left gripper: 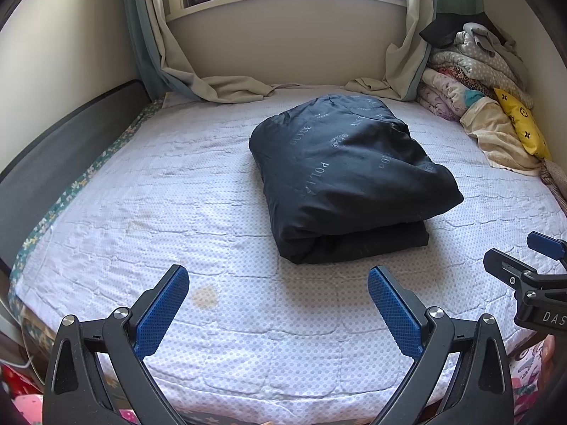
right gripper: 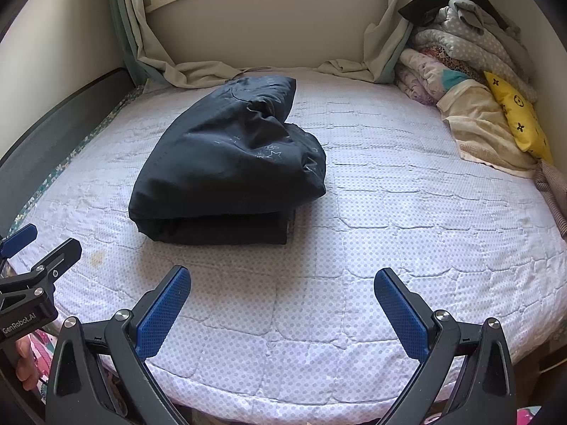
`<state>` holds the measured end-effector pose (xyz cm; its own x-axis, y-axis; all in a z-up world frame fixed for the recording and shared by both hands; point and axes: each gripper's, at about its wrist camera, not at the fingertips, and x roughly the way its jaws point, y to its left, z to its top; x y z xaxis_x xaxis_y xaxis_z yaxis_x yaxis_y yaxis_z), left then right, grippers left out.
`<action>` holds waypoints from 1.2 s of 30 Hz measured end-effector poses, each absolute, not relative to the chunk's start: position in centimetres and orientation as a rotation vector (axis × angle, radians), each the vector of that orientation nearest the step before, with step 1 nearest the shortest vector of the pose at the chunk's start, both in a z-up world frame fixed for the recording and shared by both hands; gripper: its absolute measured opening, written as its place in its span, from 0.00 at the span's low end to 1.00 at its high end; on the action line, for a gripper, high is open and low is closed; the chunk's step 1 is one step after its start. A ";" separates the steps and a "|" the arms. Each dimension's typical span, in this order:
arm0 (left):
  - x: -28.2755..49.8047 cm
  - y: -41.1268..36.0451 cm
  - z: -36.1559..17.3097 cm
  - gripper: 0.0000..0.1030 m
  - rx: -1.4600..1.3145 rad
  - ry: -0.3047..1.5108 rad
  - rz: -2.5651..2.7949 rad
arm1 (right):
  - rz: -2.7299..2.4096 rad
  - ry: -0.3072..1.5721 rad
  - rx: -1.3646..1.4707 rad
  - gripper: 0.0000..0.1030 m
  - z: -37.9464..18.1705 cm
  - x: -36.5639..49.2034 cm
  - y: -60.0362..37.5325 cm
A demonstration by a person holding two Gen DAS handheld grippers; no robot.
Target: Fold large clothes
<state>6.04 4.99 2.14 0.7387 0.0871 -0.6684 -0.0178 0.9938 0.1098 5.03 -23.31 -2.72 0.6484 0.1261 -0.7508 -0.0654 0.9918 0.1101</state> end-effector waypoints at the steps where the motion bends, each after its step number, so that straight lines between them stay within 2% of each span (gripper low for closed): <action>1: 6.0 5.0 2.2 0.99 0.098 0.737 0.058 | 0.109 0.858 0.074 1.00 -2.7 5.0 -23.3; 36: 5.5 5.6 2.8 0.99 0.068 0.711 0.042 | 0.114 0.864 0.074 1.00 -2.8 4.9 -22.9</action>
